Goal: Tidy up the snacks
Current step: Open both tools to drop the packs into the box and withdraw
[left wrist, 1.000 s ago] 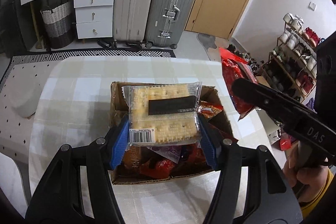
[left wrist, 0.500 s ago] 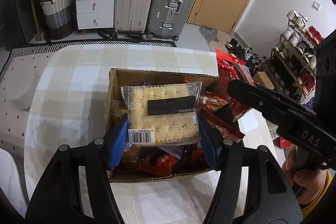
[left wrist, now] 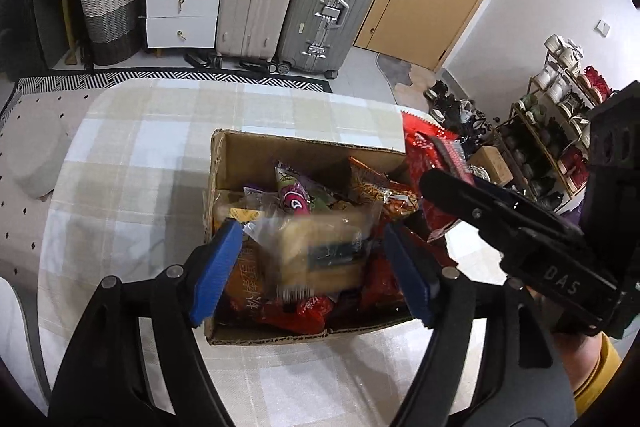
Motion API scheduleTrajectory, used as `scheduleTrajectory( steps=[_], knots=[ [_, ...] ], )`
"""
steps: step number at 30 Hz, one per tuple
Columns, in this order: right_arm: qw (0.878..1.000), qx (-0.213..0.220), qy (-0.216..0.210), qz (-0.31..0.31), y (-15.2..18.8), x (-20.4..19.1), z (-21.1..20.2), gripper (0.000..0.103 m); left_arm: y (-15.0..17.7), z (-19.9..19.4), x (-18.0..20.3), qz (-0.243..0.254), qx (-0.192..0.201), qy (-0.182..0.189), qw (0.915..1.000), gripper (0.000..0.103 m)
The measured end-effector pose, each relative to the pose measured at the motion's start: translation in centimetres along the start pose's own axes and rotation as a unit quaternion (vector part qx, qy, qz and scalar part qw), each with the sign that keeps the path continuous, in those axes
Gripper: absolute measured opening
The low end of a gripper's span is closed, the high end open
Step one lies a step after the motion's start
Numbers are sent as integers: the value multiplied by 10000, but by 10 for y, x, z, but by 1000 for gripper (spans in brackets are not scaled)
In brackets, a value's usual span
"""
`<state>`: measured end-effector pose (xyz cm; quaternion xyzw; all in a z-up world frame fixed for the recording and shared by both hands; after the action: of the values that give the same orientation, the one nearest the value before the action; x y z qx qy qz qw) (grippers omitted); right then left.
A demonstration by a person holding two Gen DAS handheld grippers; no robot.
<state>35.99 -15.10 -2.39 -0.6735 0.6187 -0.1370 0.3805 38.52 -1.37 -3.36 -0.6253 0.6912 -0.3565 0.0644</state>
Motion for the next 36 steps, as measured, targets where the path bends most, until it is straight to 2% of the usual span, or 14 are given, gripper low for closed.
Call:
scheduleTrajectory(
  steps=[6, 10, 19, 24, 26, 28, 34, 36],
  knots=[
    [9999, -139, 29, -20, 4, -1, 7, 47, -2, -11, 1, -5, 105, -94, 9999, 73],
    [10000, -70, 48, -46, 3, -1, 2, 51, 0, -19, 1, -45, 117, -130, 9998, 73],
    [9997, 199, -18, -121, -2, -12, -39, 51, 12, -60, 12, 107, 356, -474, 9982, 75],
    [9986, 443, -8, -275, 0, -28, -85, 51, 24, -104, 28, 209, 671, -666, 9953, 77],
    [9977, 564, -2, -371, 2, -35, -104, 51, 29, -125, 40, 295, 835, -522, 9947, 78],
    [9958, 761, -40, -516, 5, -46, -131, 51, 36, -151, 52, 382, 1055, -540, 9922, 79],
    [9857, 1417, -206, -883, 25, -80, -216, 51, 59, -235, 88, 605, 1767, -656, 9802, 84],
    [9811, 1655, -279, -966, 38, -91, -246, 55, 69, -259, 100, 707, 1942, -760, 9755, 85]
  ],
)
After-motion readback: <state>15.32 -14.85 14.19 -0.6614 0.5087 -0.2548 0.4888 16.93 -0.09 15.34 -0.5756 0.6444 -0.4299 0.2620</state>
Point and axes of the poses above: each gripper's, at about its wrist camera, not at the fingertips, and z roughly the way its jaws point, x to its right, y to its underside, the point moved 7 cm from there along z, roughly the way its jaws point, and after that the axes turned 4 degrees about y, right-handed, at the moved point
